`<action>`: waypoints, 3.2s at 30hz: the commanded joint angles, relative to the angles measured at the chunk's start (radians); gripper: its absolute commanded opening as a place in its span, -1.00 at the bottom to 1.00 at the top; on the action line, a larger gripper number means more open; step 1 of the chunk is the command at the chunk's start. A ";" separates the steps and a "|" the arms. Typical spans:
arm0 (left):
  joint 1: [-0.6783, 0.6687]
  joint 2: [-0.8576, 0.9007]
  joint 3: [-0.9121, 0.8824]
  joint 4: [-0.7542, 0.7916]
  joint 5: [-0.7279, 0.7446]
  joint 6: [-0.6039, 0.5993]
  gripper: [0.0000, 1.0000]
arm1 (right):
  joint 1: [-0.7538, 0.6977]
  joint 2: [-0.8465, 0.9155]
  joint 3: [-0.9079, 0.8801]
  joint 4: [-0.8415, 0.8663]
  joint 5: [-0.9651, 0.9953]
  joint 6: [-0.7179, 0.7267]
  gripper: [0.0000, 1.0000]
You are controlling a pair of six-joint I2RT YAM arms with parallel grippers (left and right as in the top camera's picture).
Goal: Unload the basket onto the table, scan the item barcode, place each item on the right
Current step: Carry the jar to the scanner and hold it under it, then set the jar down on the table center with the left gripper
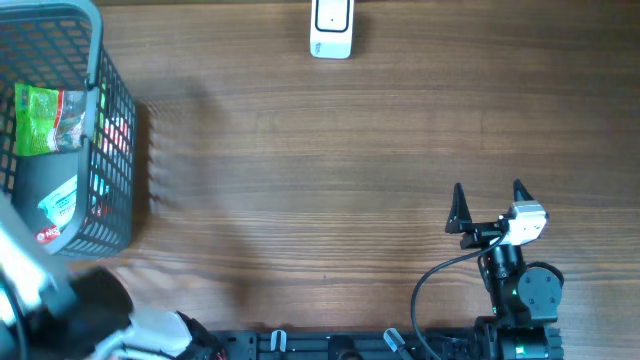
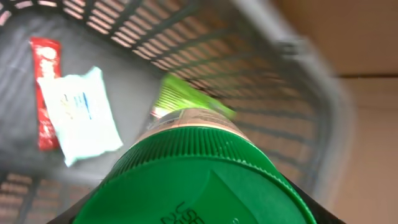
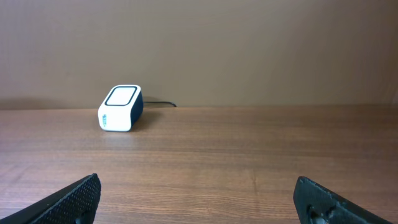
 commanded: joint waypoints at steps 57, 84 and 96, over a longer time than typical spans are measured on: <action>-1.378 0.682 0.017 0.037 0.087 -0.736 0.21 | 0.005 -0.009 -0.001 0.003 0.017 0.009 0.99; -1.371 0.477 0.258 -0.095 0.044 -0.062 0.99 | 0.005 -0.009 -0.001 0.003 0.017 0.008 0.99; -1.301 0.363 0.258 -0.267 -0.192 0.880 1.00 | 0.005 -0.009 -0.001 0.003 0.017 0.009 0.99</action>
